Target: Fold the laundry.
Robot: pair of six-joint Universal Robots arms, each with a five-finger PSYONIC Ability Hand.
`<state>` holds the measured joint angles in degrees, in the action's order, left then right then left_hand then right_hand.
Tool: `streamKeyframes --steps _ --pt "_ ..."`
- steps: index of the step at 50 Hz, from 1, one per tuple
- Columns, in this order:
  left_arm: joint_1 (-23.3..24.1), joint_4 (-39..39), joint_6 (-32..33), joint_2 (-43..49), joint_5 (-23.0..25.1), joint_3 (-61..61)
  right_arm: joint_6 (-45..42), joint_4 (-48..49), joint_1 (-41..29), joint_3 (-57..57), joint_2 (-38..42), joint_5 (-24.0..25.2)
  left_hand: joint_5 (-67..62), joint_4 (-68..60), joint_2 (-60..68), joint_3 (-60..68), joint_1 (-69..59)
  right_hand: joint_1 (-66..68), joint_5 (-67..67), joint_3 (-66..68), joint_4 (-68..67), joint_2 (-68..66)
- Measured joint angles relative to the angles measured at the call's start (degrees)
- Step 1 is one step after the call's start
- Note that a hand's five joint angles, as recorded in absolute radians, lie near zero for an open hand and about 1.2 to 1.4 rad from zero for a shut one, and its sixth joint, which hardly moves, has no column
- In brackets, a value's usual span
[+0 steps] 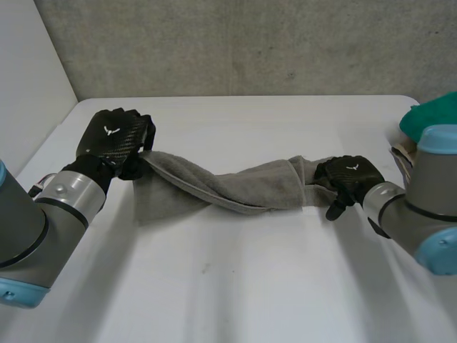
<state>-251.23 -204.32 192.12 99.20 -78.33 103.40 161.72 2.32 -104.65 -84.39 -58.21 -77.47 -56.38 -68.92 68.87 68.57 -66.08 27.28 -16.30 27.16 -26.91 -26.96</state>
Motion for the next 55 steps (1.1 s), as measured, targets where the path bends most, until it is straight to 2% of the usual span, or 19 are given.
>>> streamKeyframes --steps 6,8,10,12,17,22,23,28,34,39,44,48,55 --pt "-0.4 0.1 0.0 0.0 0.0 0.0 0.5 3.7 -2.1 4.2 6.3 -4.9 0.0 0.0 0.0 0.0 0.0 4.4 -5.3 4.0 -4.4 -4.0" --pt "-0.6 0.1 0.0 -0.1 0.0 0.0 0.5 3.9 -2.6 6.0 8.4 -6.0 0.0 0.0 0.0 0.0 0.0 15.3 -15.5 15.3 -14.9 -15.8" --pt "-0.8 0.1 0.0 -0.2 0.0 0.0 0.7 3.9 -2.8 7.6 9.7 -6.7 0.0 0.0 0.0 0.0 0.0 32.7 -33.5 32.7 -32.9 -33.6" --pt "-1.0 0.2 0.0 -0.4 -0.1 -0.2 1.2 3.7 -2.8 8.5 10.0 -7.0 0.0 0.0 0.0 0.0 0.0 37.3 -39.3 38.7 -39.1 -39.5" --pt "-2.4 0.7 0.2 -3.0 -0.5 -2.0 3.2 2.3 -2.0 9.5 4.7 -5.9 0.0 0.0 0.0 0.0 0.0 37.3 -40.0 40.7 -41.4 -40.5" --pt "-5.0 3.0 0.6 -7.9 -1.1 -6.8 2.2 -1.5 0.8 10.7 -6.9 -2.4 0.0 0.0 0.0 0.0 0.0 37.3 -40.0 40.7 -41.4 -40.5" --pt "-6.0 4.2 0.8 -9.8 -1.3 -9.3 0.9 -3.6 2.3 11.9 -11.1 -0.7 0.0 0.0 0.0 0.0 0.0 37.3 -40.0 40.7 -41.5 -40.5" --pt "-8.7 9.2 2.0 -14.1 -1.9 -17.5 -3.1 -11.7 7.1 18.0 -20.0 3.7 0.0 0.0 0.0 0.0 0.0 37.3 -40.0 40.7 -41.5 -40.5" --pt "-9.6 15.4 5.8 -13.7 -2.3 -24.8 -8.0 -23.3 9.8 26.1 -21.8 7.0 0.0 0.0 0.0 0.0 0.0 37.3 -40.3 40.7 -41.6 -40.5" --pt "-8.5 18.4 10.5 -8.7 -2.4 -26.3 -11.3 -26.2 7.8 26.9 -19.1 7.2 0.0 0.0 0.0 0.0 0.0 37.3 -41.5 40.7 -41.6 -40.5" --pt "-7.4 17.3 13.5 -1.5 -2.6 -26.7 -10.8 -21.0 4.7 24.5 -15.7 5.2 0.0 0.0 0.0 0.0 0.0 37.3 -41.9 40.7 -41.6 -40.5" --pt "-6.9 12.0 15.0 7.0 -3.2 -29.7 -6.5 -8.7 1.4 21.9 -11.3 0.5 0.0 0.0 0.0 0.0 0.0 37.3 -41.9 40.7 -41.6 -40.5" --pt "-7.0 1.0 15.1 14.9 -5.9 -40.8 0.6 13.0 -1.5 23.8 -5.2 -7.4 0.0 0.0 0.0 0.0 0.0 37.3 -41.9 40.9 -41.7 -40.5"
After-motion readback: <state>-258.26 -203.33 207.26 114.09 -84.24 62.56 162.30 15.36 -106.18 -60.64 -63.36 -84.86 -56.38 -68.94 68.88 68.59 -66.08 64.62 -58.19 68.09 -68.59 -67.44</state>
